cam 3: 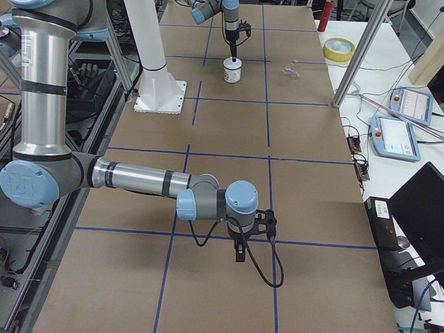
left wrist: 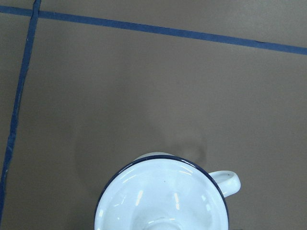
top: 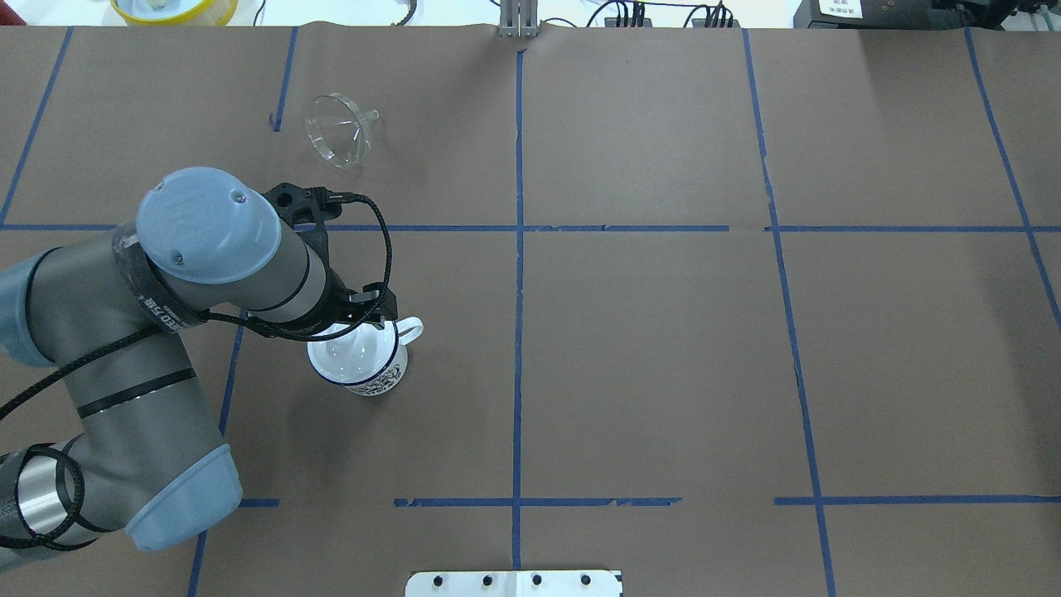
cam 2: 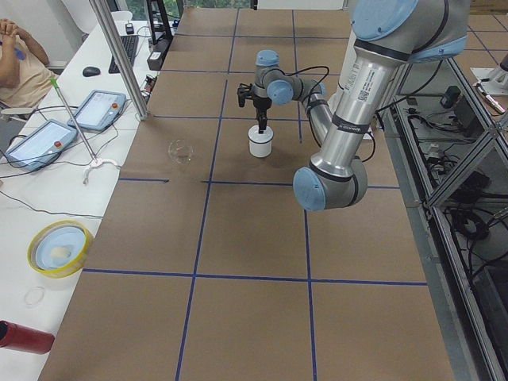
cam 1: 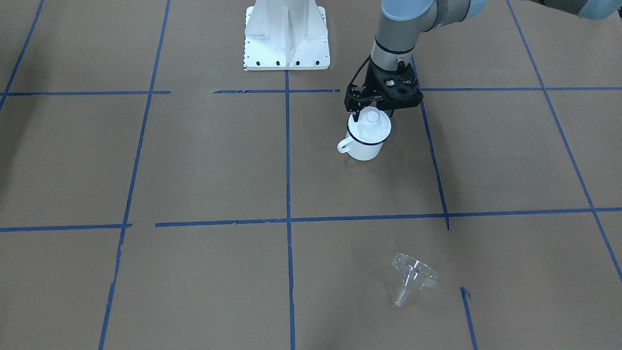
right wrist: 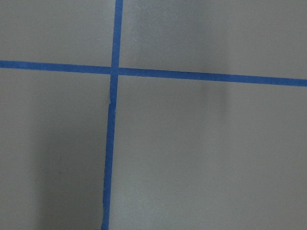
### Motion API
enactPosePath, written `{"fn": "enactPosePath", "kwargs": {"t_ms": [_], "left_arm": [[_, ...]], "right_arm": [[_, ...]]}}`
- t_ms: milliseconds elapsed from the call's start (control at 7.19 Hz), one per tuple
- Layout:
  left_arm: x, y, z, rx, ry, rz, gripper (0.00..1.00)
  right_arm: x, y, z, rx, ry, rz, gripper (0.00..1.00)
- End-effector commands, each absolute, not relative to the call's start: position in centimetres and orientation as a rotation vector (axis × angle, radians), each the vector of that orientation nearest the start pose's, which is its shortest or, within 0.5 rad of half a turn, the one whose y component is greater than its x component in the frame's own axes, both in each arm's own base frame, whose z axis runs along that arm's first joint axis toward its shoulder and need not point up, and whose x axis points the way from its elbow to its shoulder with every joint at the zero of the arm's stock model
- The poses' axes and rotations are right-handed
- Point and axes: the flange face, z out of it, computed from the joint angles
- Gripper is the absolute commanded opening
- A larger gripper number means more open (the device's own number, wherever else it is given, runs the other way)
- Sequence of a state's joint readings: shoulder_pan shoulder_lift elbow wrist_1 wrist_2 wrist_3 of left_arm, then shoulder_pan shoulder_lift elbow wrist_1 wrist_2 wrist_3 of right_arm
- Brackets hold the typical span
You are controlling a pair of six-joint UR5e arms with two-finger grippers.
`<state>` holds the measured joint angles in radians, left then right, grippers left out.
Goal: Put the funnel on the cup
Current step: 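Close the left gripper on the white lid's knob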
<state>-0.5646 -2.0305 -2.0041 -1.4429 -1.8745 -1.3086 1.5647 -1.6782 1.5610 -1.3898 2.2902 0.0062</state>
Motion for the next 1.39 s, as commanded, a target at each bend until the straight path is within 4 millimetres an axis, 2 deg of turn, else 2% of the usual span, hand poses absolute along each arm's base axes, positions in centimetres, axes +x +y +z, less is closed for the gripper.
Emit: {"fn": "enactPosePath", "kwargs": {"t_ms": [0,278,417,556,695,834,974,1113,1252], "left_arm": [[42.9,-39.3,23.9,0.037,0.808,-0.168,0.89],[43.1,-39.3,24.0,0.032,0.807,-0.166,0.88],[43.1,-39.3,24.1,0.031,0.805,-0.166,0.84],[43.2,-39.3,24.1,0.031,0.804,-0.167,0.75],[43.2,-39.2,24.1,0.029,0.806,-0.164,0.61],[43.2,-39.1,24.0,0.029,0.807,-0.162,0.34],[43.1,-39.0,23.9,0.03,0.809,-0.162,0.0],[43.0,-39.0,23.8,0.029,0.806,-0.163,0.0],[42.0,-38.7,23.0,0.035,0.808,-0.159,0.0]], "right_arm": [[6.5,-44.9,70.0,0.055,-0.72,-0.021,1.0],[6.5,-44.9,70.0,0.056,-0.72,-0.023,1.0],[6.5,-44.9,69.9,0.057,-0.72,-0.023,1.0],[6.5,-44.9,69.9,0.057,-0.72,-0.022,1.0],[6.5,-44.9,70.0,0.056,-0.72,-0.023,1.0],[6.5,-44.9,69.9,0.057,-0.72,-0.023,1.0],[6.5,-44.9,70.0,0.056,-0.72,-0.023,1.0],[6.5,-44.9,69.9,0.057,-0.72,-0.023,1.0],[6.5,-44.9,69.9,0.057,-0.72,-0.023,1.0]]}}
